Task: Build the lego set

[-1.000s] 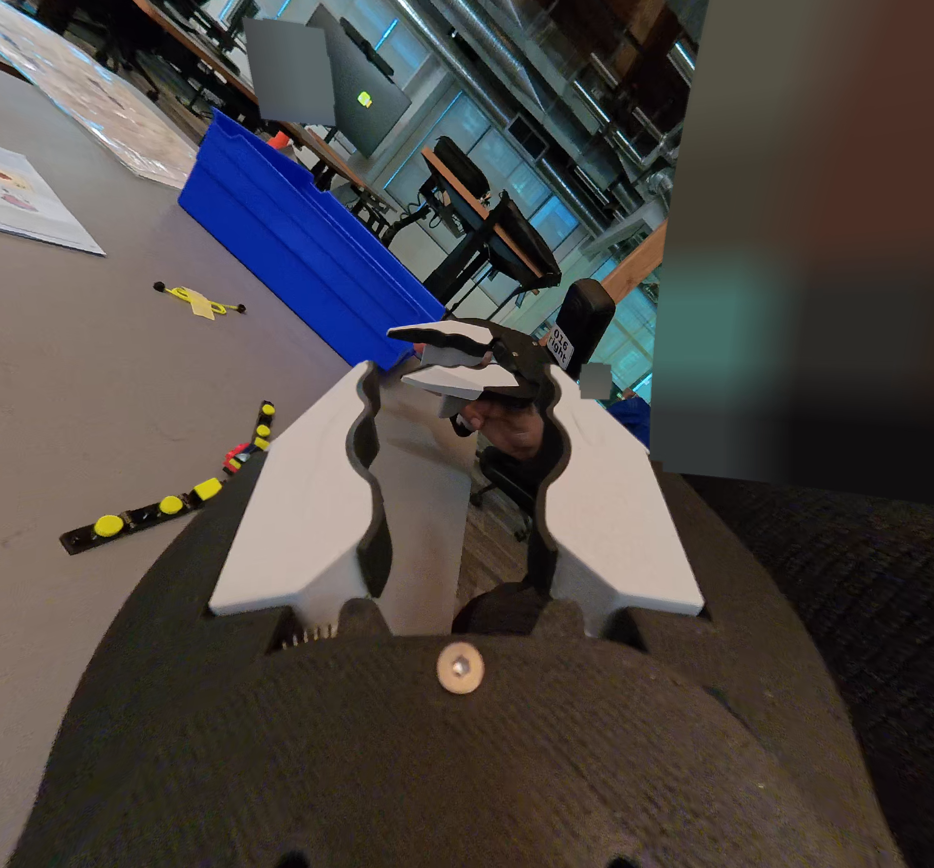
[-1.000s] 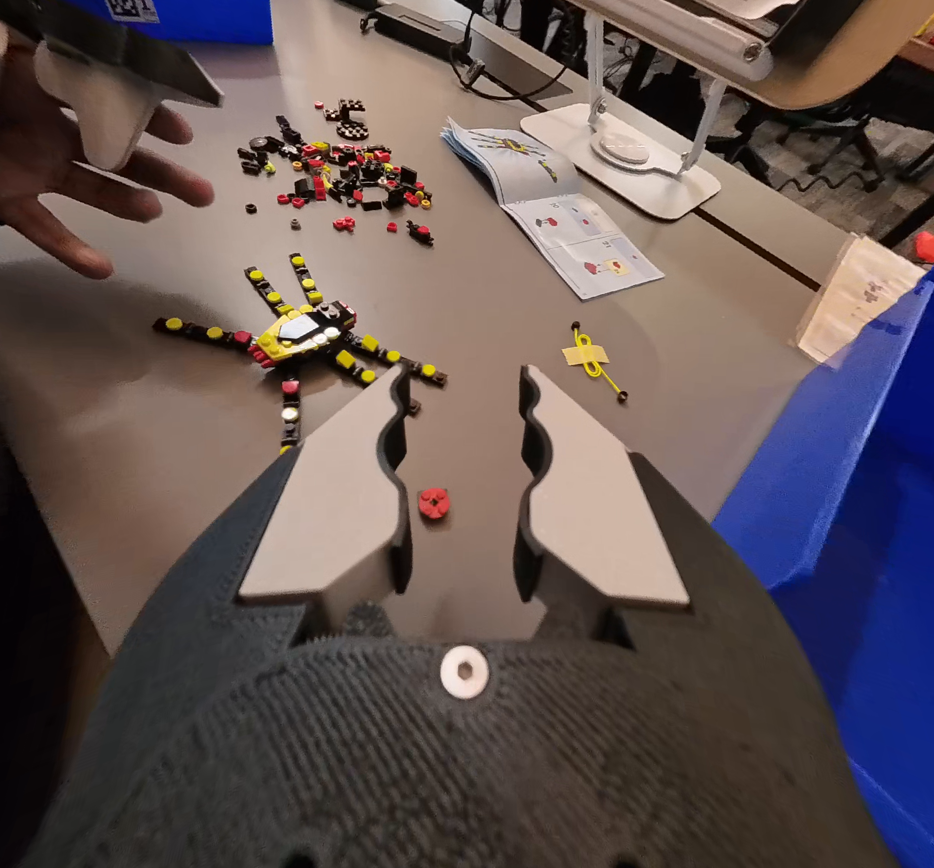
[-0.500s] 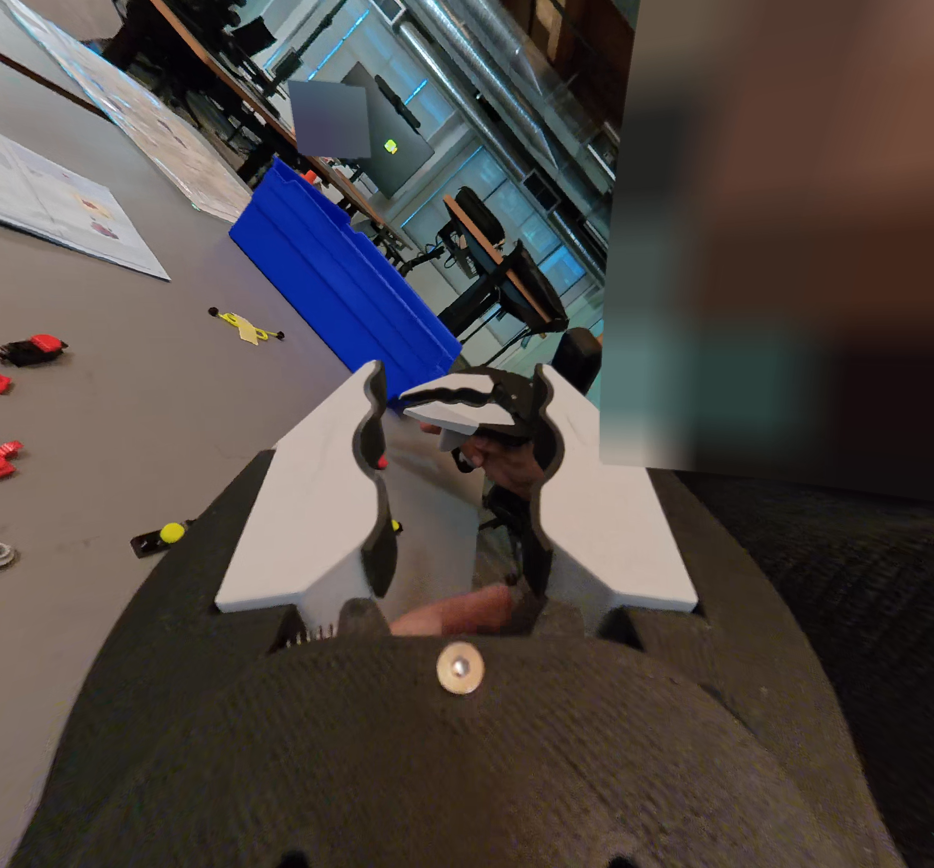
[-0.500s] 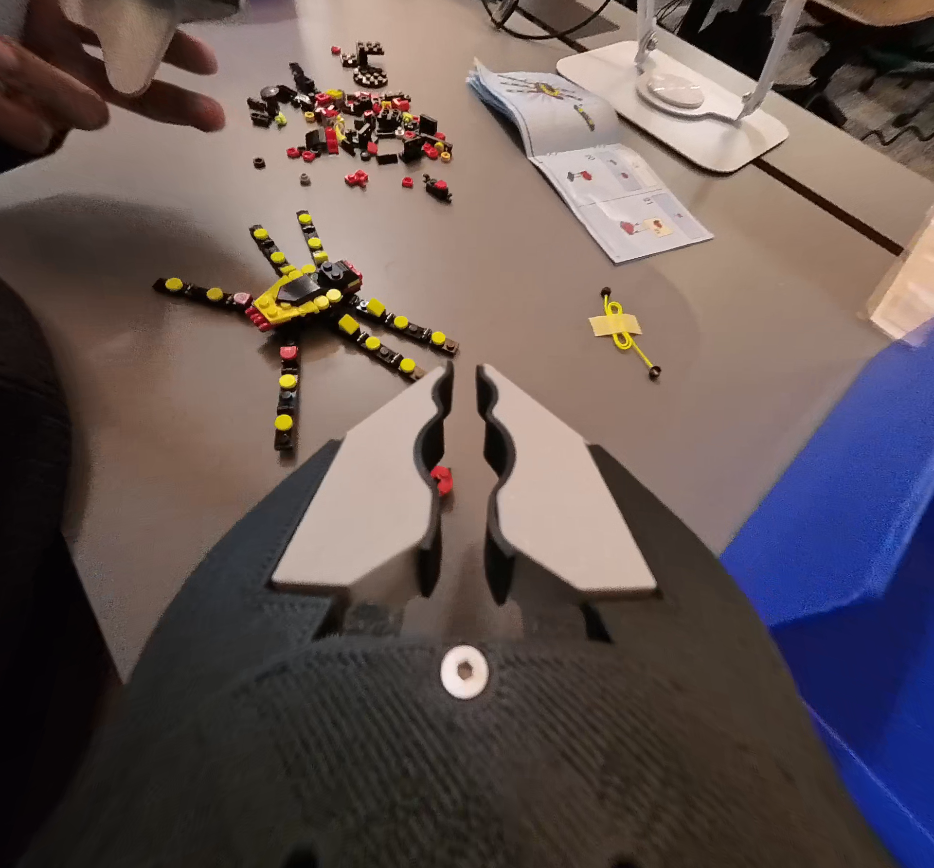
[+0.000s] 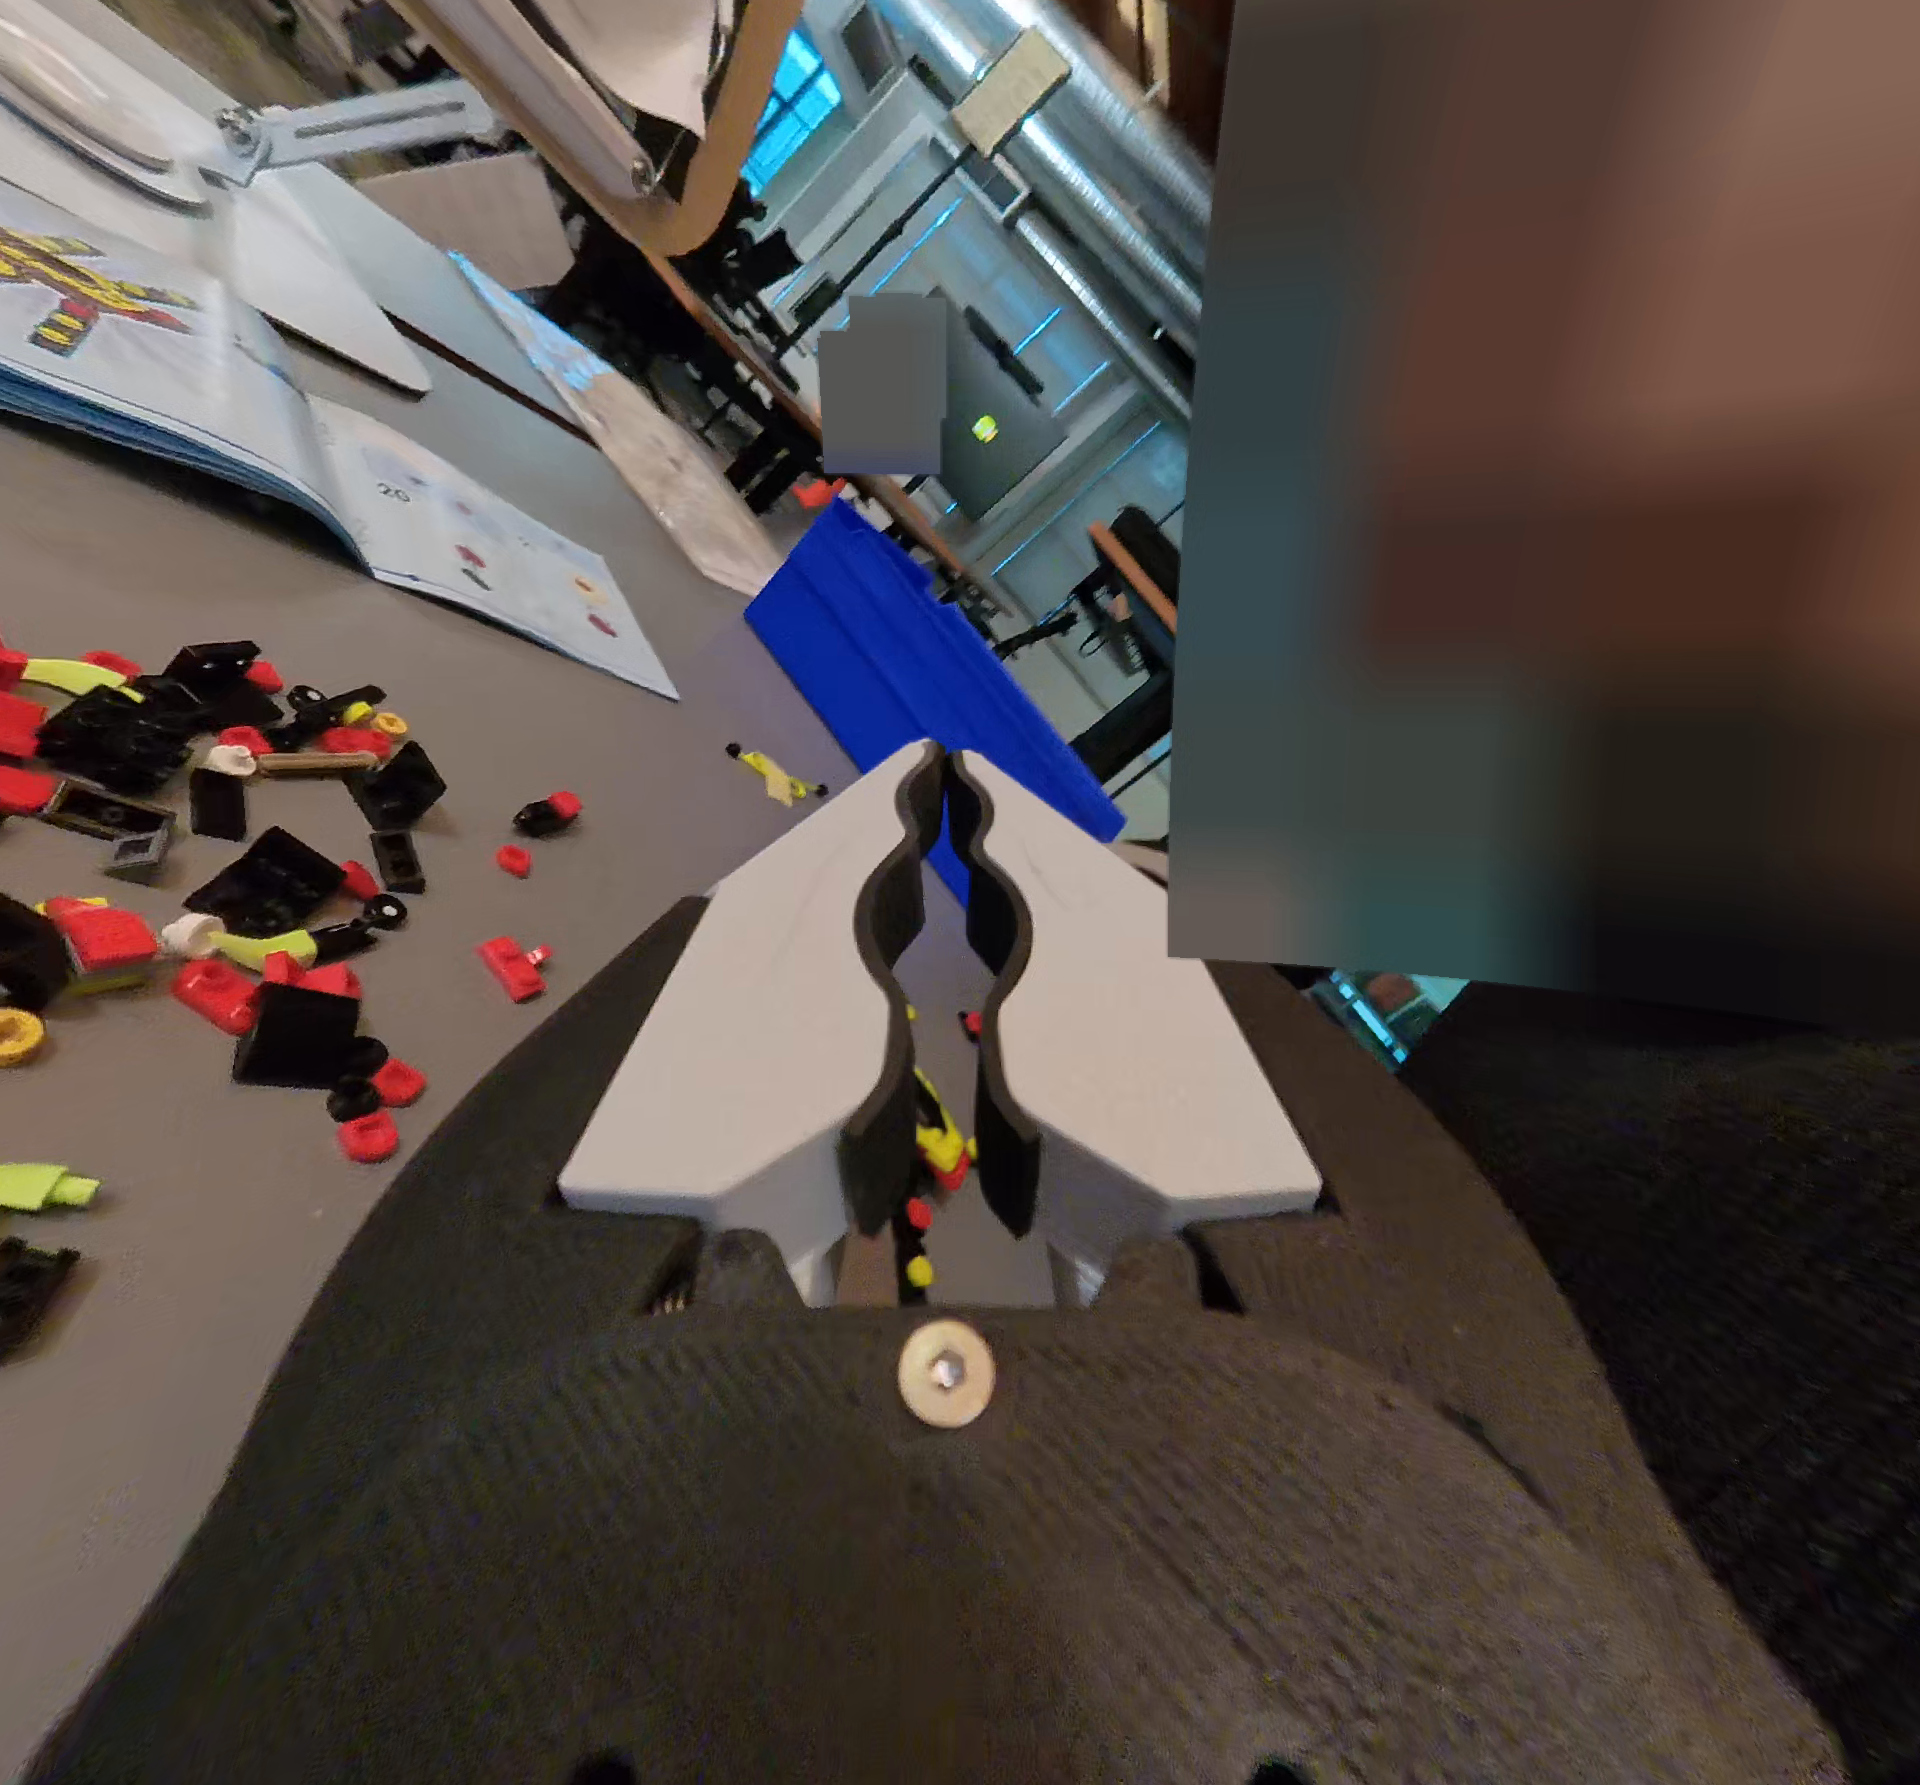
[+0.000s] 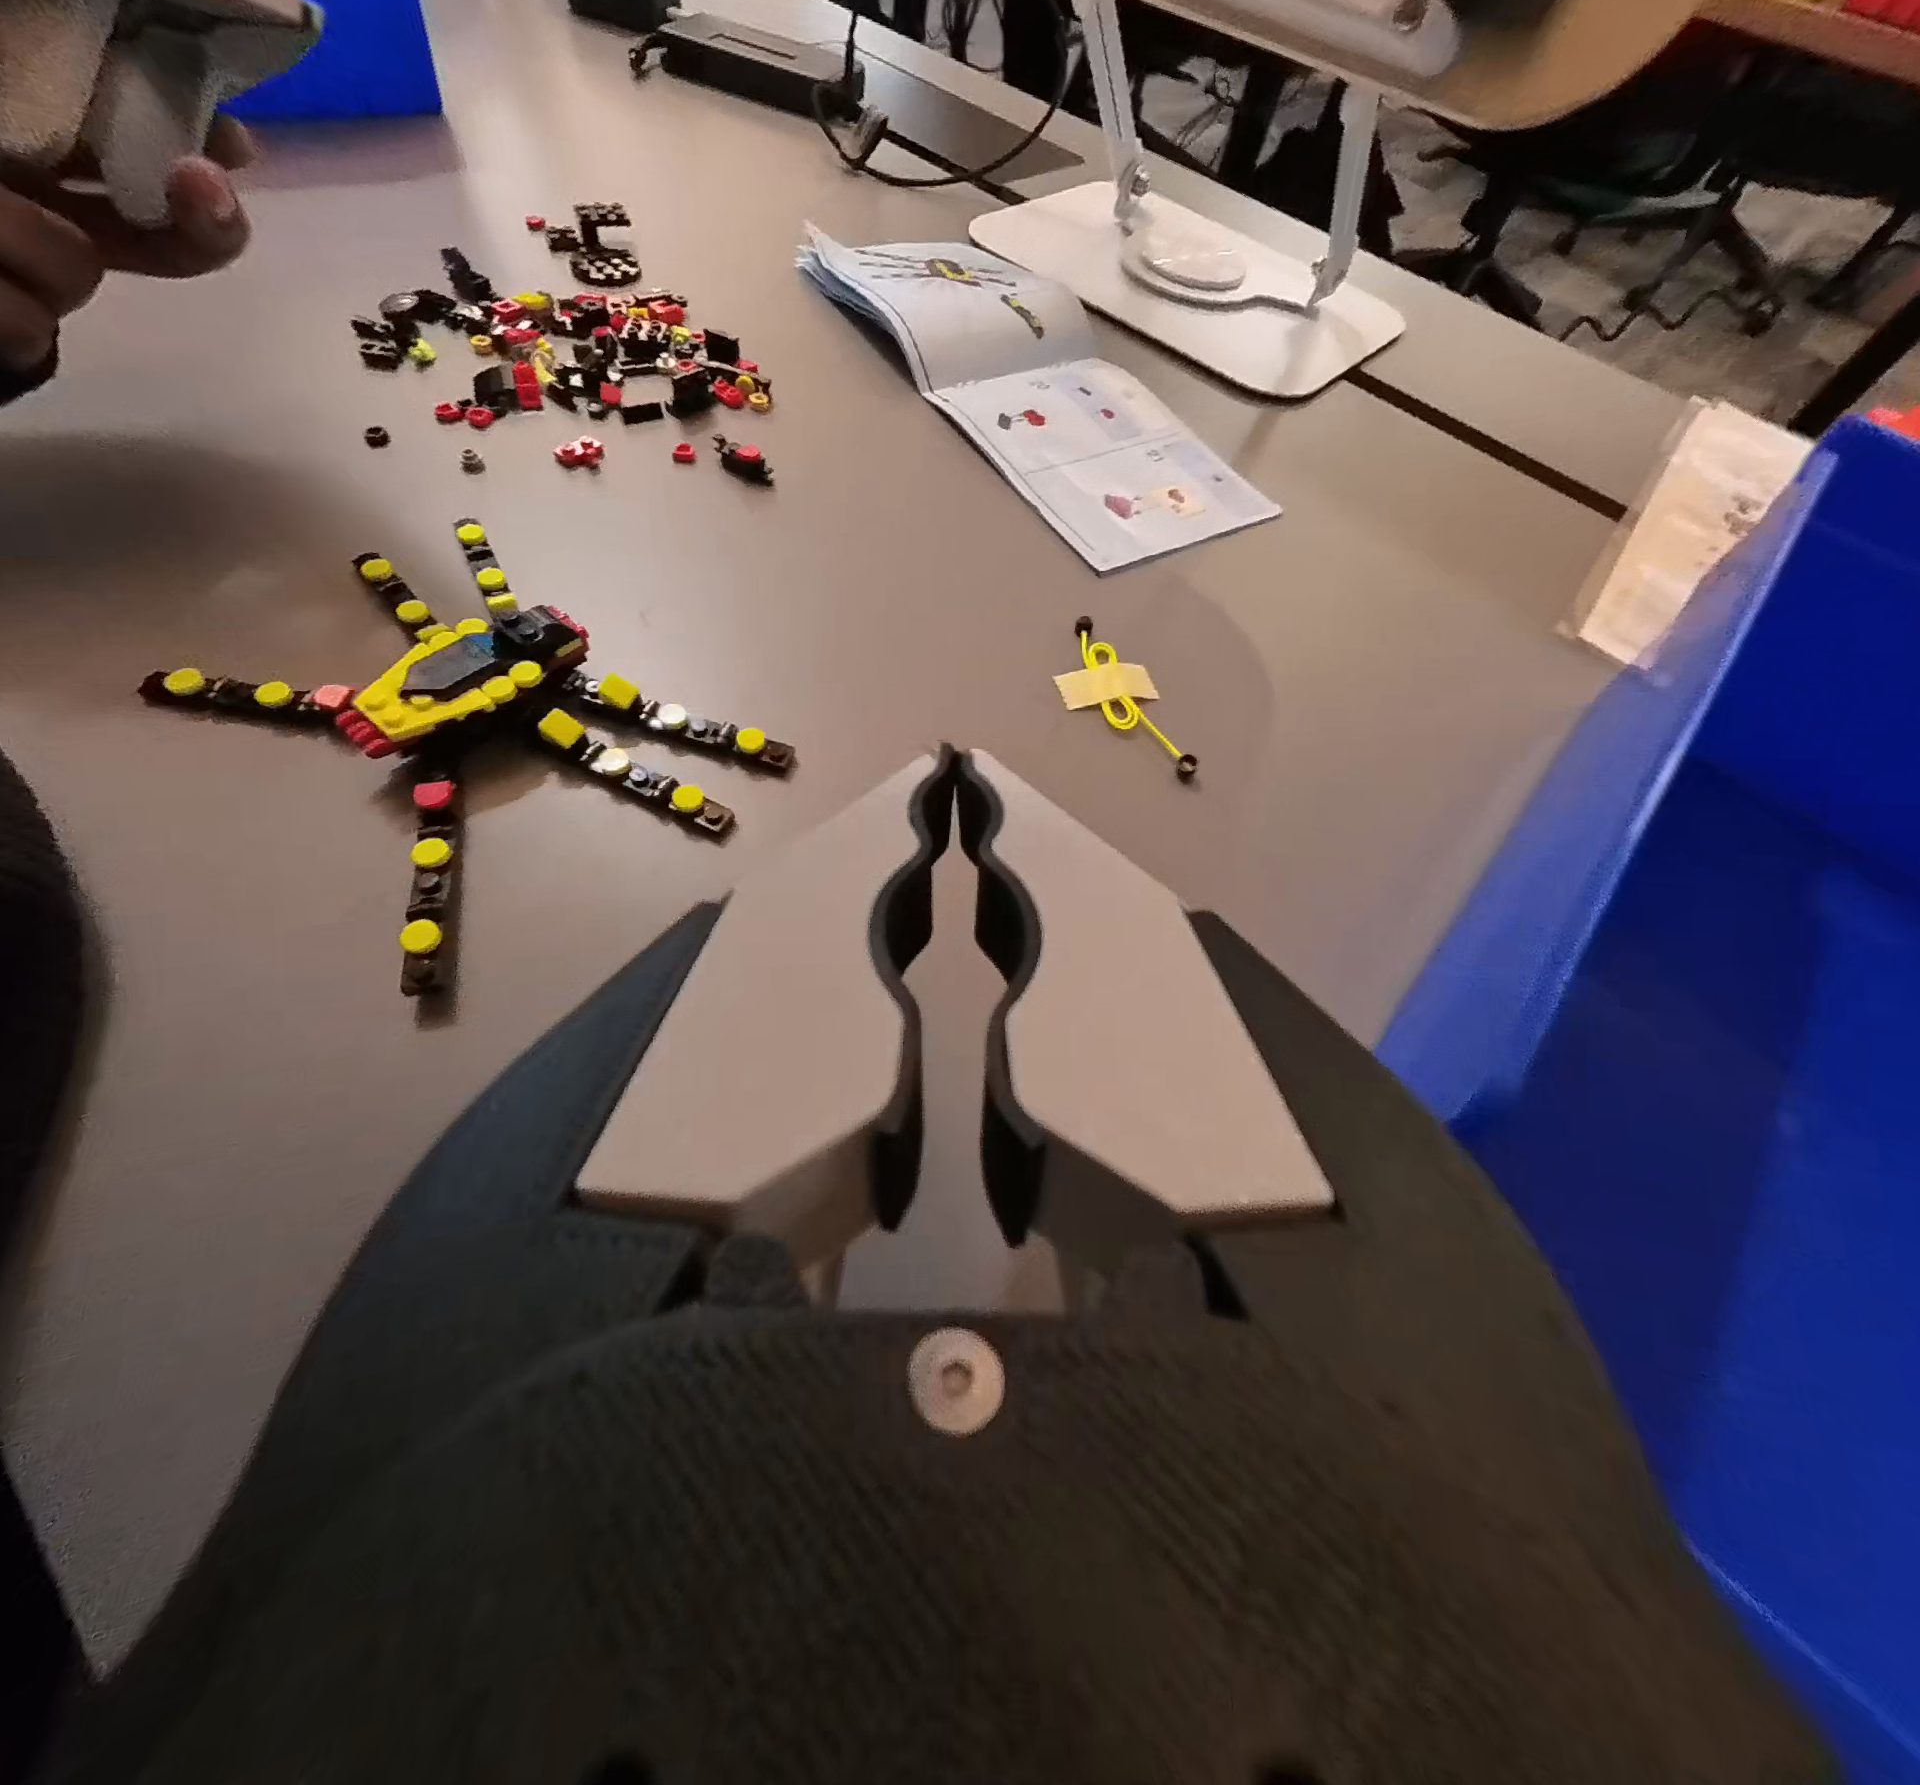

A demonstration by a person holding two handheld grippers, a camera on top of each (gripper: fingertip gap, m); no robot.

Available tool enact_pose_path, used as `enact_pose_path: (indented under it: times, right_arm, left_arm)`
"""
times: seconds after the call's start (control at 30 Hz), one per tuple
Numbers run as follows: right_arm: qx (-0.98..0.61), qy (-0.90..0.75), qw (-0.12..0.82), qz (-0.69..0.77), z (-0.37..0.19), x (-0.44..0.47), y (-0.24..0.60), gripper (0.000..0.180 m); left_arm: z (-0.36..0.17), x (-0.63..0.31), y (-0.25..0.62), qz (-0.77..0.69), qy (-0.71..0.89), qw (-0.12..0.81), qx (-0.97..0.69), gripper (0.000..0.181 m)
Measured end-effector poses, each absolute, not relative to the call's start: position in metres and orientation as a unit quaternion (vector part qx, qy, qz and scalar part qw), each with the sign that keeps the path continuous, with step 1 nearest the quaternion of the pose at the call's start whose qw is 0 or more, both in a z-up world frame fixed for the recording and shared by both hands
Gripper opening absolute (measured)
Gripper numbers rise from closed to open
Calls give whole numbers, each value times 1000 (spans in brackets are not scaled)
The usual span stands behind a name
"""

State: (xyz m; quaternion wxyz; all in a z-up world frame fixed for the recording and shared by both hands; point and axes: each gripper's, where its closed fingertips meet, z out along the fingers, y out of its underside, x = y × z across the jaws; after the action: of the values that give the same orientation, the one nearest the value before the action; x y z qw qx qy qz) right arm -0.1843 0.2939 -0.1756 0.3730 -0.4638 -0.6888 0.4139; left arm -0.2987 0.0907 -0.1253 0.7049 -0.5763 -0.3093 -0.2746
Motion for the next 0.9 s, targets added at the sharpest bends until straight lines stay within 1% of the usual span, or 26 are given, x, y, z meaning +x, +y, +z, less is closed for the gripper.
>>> enact_pose_path:
  times: [0.03,0.13,0.33,0.63,0.9]
  right_arm:
    - [-470,-688,369,413,-178,-185,296,0]
    - [-484,-685,353,416,-183,-185,299,0]
    - [-483,-688,352,412,-185,-185,299,0]
    - [-482,-687,354,412,-183,-184,299,0]
    - [-486,-691,347,407,-186,-185,297,0]
  left_arm:
    - [-128,-297,94,-267,-303,701,-587,0]
    - [-135,-290,101,-253,-283,688,-618,0]
    - [-143,-288,104,-237,-282,676,-639,0]
    - [-156,-315,88,-103,-300,652,-689,0]
    - [-163,-317,82,-46,-285,625,-725,0]
